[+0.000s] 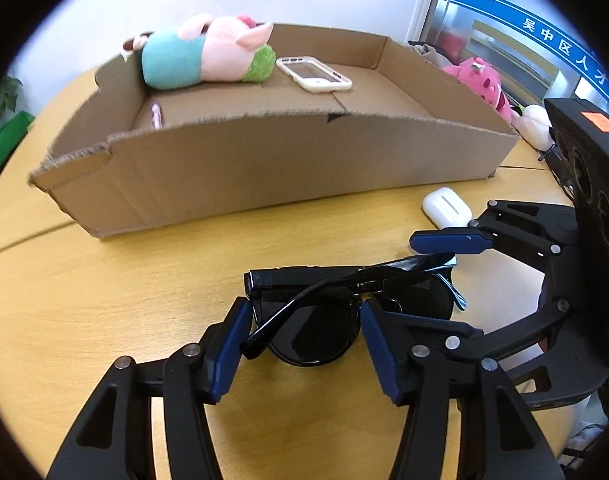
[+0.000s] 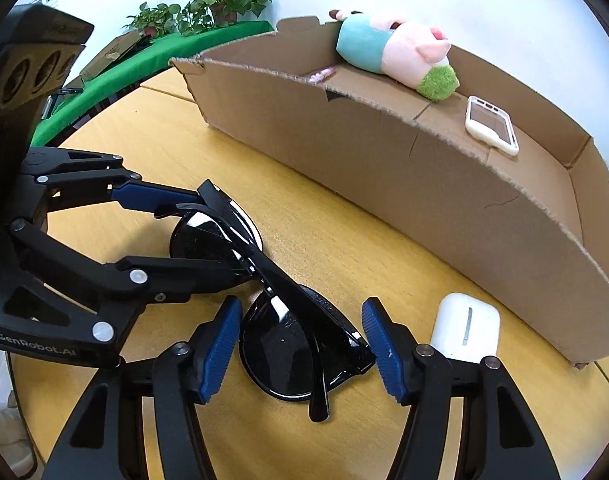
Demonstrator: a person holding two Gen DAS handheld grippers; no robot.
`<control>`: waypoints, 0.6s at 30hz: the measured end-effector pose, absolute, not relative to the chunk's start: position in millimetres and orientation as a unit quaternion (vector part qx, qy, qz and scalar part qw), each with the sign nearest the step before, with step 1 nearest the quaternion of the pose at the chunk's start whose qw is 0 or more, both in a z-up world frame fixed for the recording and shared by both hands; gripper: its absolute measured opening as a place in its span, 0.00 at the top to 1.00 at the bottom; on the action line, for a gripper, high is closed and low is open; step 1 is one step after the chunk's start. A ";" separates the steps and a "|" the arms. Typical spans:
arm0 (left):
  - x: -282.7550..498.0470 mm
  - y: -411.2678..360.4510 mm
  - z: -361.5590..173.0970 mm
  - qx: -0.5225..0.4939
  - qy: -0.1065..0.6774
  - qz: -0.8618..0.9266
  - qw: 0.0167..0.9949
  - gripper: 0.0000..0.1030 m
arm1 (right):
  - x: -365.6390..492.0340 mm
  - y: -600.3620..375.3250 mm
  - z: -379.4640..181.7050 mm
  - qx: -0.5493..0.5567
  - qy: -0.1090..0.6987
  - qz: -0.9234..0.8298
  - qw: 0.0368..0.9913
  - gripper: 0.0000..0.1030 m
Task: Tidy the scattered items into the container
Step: 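Lift the sunglasses with the left gripper and carry them over the box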
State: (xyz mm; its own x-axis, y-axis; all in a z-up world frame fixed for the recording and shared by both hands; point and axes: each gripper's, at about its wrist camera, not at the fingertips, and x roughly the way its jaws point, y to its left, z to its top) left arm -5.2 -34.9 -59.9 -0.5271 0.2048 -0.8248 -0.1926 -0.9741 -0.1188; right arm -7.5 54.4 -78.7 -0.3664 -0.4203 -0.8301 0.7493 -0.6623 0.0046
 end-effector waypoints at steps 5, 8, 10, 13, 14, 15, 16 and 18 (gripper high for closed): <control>0.0 -35.8 -35.0 -0.449 -0.005 0.888 0.104 0.47 | -5.7 54.4 -57.5 0.408 0.191 -0.815 0.364 0.35; 0.8 -36.8 -13.3 -0.425 -0.002 0.900 0.099 0.47 | -6.1 54.0 -36.9 0.387 0.191 -0.825 0.364 0.35; -1.5 -36.5 4.0 -0.407 0.002 0.909 0.094 0.47 | -8.0 53.6 -21.2 0.370 0.195 -0.833 0.363 0.35; -9.1 -36.7 27.2 -0.381 0.007 0.920 0.089 0.47 | -15.4 52.0 5.8 0.346 0.201 -0.842 0.363 0.35; -12.2 -36.6 35.9 -0.370 0.010 0.925 0.088 0.47 | -17.8 51.7 13.5 0.338 0.203 -0.845 0.362 0.35; -14.8 -36.4 43.8 -0.361 0.014 0.928 0.087 0.47 | -20.8 51.5 22.6 0.327 0.208 -0.848 0.361 0.35; -18.9 -35.7 52.5 -0.352 0.017 0.932 0.087 0.47 | -23.9 51.6 29.8 0.319 0.211 -0.851 0.359 0.35; -29.1 -35.8 70.3 -0.331 0.020 0.939 0.090 0.47 | -31.2 51.4 47.3 0.301 0.219 -0.857 0.356 0.35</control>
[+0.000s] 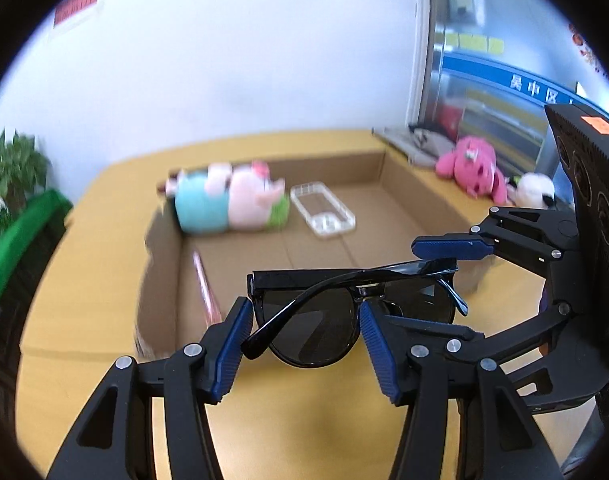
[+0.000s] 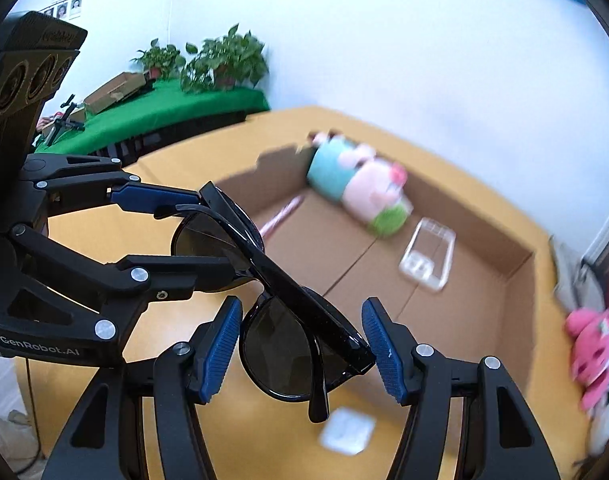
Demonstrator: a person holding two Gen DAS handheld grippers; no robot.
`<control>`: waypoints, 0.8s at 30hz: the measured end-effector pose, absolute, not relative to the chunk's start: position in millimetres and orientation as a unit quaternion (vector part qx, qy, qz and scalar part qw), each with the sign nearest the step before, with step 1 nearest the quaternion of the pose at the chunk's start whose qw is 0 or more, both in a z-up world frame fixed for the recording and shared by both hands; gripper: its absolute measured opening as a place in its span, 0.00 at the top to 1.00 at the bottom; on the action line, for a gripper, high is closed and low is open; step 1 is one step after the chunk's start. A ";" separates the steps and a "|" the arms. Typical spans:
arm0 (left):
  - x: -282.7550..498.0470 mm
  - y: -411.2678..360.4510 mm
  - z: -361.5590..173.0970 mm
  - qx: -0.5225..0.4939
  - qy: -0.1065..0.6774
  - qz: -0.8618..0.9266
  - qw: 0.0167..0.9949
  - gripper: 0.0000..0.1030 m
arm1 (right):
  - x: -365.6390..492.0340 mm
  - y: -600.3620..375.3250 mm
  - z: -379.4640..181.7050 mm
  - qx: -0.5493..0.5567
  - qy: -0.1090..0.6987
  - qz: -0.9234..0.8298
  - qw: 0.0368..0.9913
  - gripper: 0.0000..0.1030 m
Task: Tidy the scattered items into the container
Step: 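Lift the sunglasses with the left gripper and carry them over the box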
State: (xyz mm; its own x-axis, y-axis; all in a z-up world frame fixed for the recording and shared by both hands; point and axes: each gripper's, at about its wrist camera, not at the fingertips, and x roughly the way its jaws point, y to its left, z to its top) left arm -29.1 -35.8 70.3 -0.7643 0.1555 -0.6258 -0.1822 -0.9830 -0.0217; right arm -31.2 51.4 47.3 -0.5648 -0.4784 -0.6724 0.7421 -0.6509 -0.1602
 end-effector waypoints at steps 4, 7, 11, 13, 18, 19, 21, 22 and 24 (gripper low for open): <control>-51.4 -40.2 93.7 -0.310 0.017 0.946 0.094 0.47 | -54.2 47.7 81.0 0.275 0.229 -0.867 0.346 0.35; -73.1 -44.7 108.9 -0.300 0.026 0.948 0.098 0.47 | -72.3 43.7 96.2 0.267 0.234 -0.871 0.340 0.35; -99.2 -51.7 118.9 -0.308 0.021 0.945 0.104 0.50 | -102.9 36.8 109.1 0.274 0.225 -0.868 0.347 0.36; -111.1 -55.0 116.8 -0.315 0.026 0.943 0.101 0.53 | -116.3 34.2 109.5 0.282 0.224 -0.866 0.346 0.36; -142.0 -67.0 99.9 -0.346 0.014 0.933 0.094 0.56 | -152.3 22.6 97.5 0.316 0.207 -0.857 0.351 0.37; -148.4 -70.9 93.8 -0.354 0.005 0.930 0.094 0.56 | -159.2 19.5 92.9 0.322 0.207 -0.854 0.352 0.37; -158.3 -77.6 82.0 -0.368 -0.012 0.925 0.096 0.56 | -172.4 15.1 82.7 0.338 0.199 -0.848 0.357 0.38; -163.2 -80.5 74.9 -0.376 -0.017 0.921 0.096 0.56 | -177.9 13.6 77.1 0.345 0.195 -0.845 0.359 0.38; -171.2 -83.7 61.2 -0.393 -0.022 0.914 0.095 0.56 | -187.3 10.5 64.2 0.358 0.189 -0.839 0.363 0.40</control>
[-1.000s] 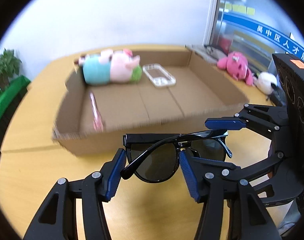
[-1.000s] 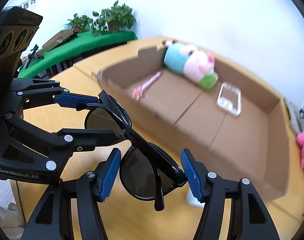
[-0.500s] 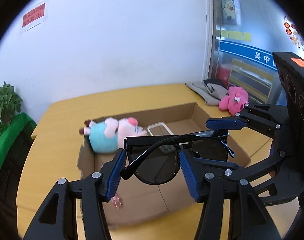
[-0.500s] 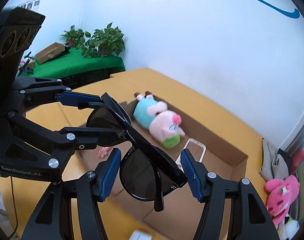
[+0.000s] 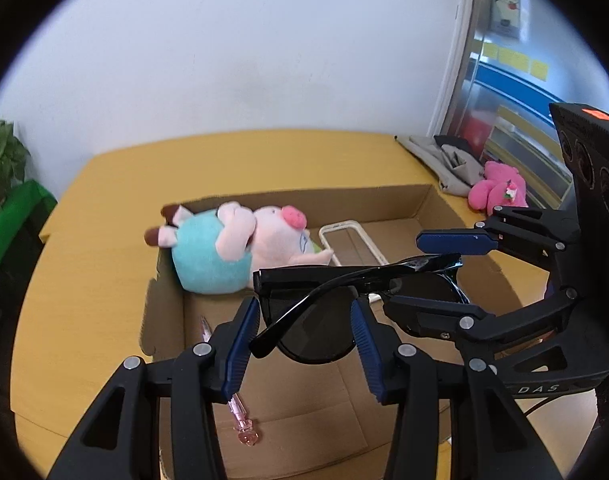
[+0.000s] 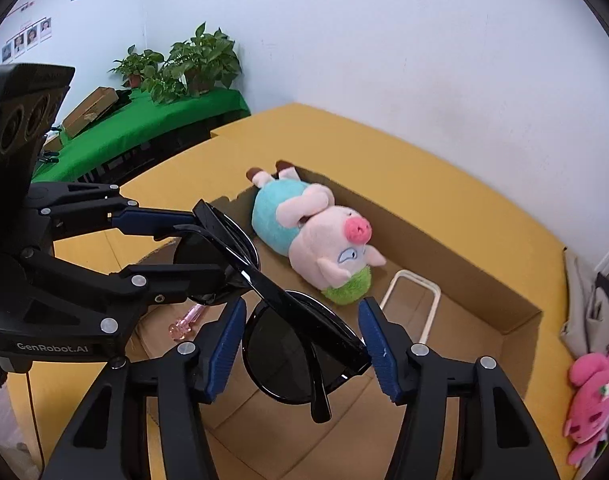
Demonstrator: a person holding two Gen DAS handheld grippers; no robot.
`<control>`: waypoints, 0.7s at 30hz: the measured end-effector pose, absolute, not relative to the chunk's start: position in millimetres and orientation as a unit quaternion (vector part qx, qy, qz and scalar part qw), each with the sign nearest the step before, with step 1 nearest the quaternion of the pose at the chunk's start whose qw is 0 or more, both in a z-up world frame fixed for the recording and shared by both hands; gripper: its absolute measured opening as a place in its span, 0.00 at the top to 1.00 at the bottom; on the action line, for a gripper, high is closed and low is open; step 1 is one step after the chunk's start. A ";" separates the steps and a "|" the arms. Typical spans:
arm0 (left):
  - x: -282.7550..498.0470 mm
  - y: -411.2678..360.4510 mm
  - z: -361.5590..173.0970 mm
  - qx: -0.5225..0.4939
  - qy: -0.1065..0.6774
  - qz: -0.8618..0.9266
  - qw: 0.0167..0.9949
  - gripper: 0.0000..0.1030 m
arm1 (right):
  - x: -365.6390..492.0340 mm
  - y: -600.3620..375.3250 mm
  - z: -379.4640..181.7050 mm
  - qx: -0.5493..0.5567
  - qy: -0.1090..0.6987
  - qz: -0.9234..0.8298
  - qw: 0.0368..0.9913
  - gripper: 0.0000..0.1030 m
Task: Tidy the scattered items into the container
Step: 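Lift the sunglasses with the left gripper and carry them over the box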
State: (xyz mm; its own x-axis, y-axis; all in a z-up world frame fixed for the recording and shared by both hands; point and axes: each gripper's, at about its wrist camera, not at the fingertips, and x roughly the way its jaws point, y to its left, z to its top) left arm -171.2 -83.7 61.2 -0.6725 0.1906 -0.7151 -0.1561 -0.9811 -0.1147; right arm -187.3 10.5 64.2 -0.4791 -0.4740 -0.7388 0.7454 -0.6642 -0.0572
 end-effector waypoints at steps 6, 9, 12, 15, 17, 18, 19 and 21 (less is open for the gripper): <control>-193.9 -78.9 32.1 -0.430 -0.031 0.894 0.125 0.59 | -212.0 -7.9 20.2 0.406 0.218 -0.805 0.374 0.76; -203.6 -74.7 17.0 -0.450 -0.012 0.886 0.107 0.59 | -218.6 -11.1 -4.9 0.429 0.225 -0.794 0.367 0.76; -206.3 -82.7 4.4 -0.465 -0.011 0.880 0.095 0.59 | -231.3 -0.6 -23.2 0.452 0.205 -0.791 0.359 0.76; -207.5 -92.8 -2.9 -0.474 -0.013 0.877 0.084 0.59 | -237.3 16.8 -30.0 0.464 0.191 -0.790 0.352 0.75; -207.5 -97.9 -5.4 -0.476 -0.017 0.876 0.082 0.59 | -239.5 24.7 -31.0 0.470 0.180 -0.788 0.355 0.64; -207.9 -99.1 -5.9 -0.476 -0.018 0.875 0.082 0.59 | -240.0 27.6 -30.8 0.474 0.174 -0.785 0.358 0.56; -209.0 -99.8 -6.6 -0.477 -0.018 0.875 0.083 0.59 | -240.8 28.1 -30.6 0.477 0.171 -0.783 0.361 0.37; -211.9 -100.2 -7.8 -0.479 -0.019 0.874 0.084 0.59 | -235.0 27.6 -33.2 0.482 0.168 -0.773 0.375 0.22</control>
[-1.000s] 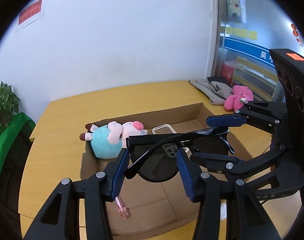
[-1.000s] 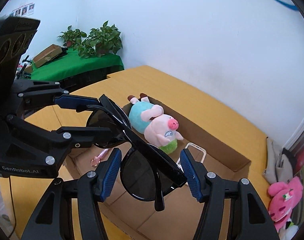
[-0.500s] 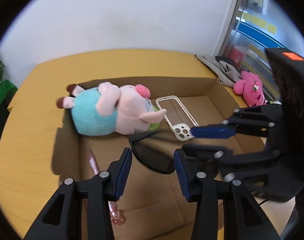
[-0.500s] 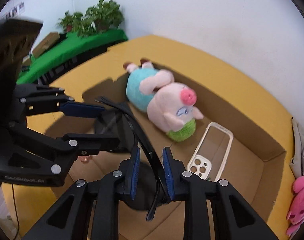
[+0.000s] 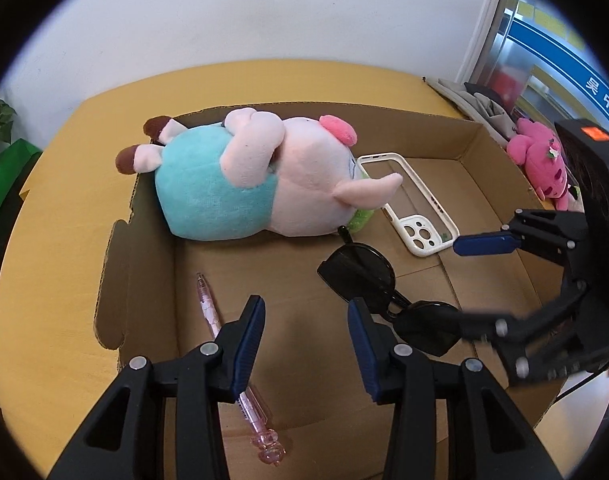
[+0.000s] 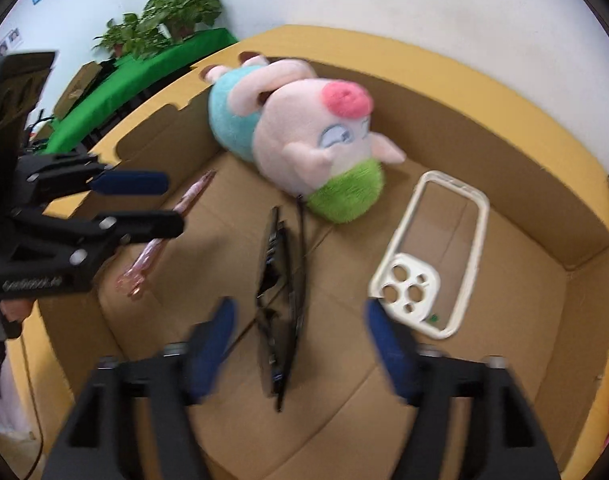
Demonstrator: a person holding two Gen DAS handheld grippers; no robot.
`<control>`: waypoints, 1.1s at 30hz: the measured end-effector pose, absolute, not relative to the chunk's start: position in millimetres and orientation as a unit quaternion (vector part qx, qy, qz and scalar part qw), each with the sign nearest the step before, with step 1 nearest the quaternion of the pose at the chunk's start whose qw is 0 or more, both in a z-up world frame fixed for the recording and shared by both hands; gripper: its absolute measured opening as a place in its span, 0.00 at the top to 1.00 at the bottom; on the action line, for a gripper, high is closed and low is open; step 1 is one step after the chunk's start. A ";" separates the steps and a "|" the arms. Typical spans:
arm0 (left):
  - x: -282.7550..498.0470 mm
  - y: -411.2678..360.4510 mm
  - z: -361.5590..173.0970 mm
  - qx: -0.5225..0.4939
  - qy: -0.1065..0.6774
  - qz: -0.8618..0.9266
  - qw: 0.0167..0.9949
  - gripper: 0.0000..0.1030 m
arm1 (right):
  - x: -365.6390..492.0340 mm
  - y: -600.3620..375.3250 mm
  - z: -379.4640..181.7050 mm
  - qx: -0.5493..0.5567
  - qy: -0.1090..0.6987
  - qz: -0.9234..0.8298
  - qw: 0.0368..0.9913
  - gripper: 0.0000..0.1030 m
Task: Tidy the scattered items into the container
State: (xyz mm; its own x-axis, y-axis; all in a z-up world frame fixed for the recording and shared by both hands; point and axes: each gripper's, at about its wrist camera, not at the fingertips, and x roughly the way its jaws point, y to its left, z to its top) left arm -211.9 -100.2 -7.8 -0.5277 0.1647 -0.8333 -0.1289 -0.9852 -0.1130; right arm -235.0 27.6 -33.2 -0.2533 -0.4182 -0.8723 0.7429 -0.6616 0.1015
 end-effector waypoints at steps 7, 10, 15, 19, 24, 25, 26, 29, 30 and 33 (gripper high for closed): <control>-217.2 -94.0 -14.1 -0.488 -0.022 0.868 0.092 0.58 | -225.8 3.2 -76.5 0.537 0.230 -0.727 0.362 0.69; -216.9 -93.4 -11.9 -0.487 -0.019 0.868 0.100 0.58 | -217.4 0.4 -71.4 0.522 0.244 -0.727 0.373 0.70; -219.8 -97.7 -10.4 -0.487 -0.029 0.867 0.098 0.58 | -209.2 -1.6 -61.8 0.509 0.252 -0.724 0.393 0.71; -217.5 -103.0 -9.3 -0.487 -0.033 0.868 0.094 0.58 | -209.3 -6.1 -54.6 0.495 0.272 -0.715 0.411 0.71; -212.8 -108.8 -11.2 -0.489 -0.032 0.867 0.091 0.58 | -211.4 -17.0 -50.7 0.476 0.304 -0.701 0.435 0.71; -212.3 -109.5 -12.2 -0.490 -0.032 0.866 0.091 0.58 | -212.2 -19.9 -52.4 0.475 0.312 -0.698 0.437 0.71; -211.9 -110.2 -13.1 -0.491 -0.032 0.866 0.090 0.58 | -212.9 -22.0 -54.1 0.475 0.317 -0.696 0.436 0.71; -210.3 -111.2 -15.7 -0.493 -0.032 0.865 0.091 0.58 | -216.0 -28.1 -62.9 0.481 0.329 -0.692 0.426 0.71; -209.7 -111.3 -15.9 -0.493 -0.032 0.865 0.092 0.58 | -217.1 -28.9 -65.8 0.484 0.328 -0.692 0.423 0.71; -207.3 -109.6 -14.8 -0.489 -0.027 0.867 0.087 0.51 | -218.4 -26.7 -68.7 0.492 0.314 -0.697 0.417 0.70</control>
State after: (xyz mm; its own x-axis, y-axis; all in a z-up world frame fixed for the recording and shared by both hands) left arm -207.3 -109.6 -14.8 -0.5058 0.1779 -0.8441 -0.1248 -0.9833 -0.1324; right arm -218.4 -26.7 -68.7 -0.1684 -0.2732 -0.9471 0.8902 -0.4548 -0.0271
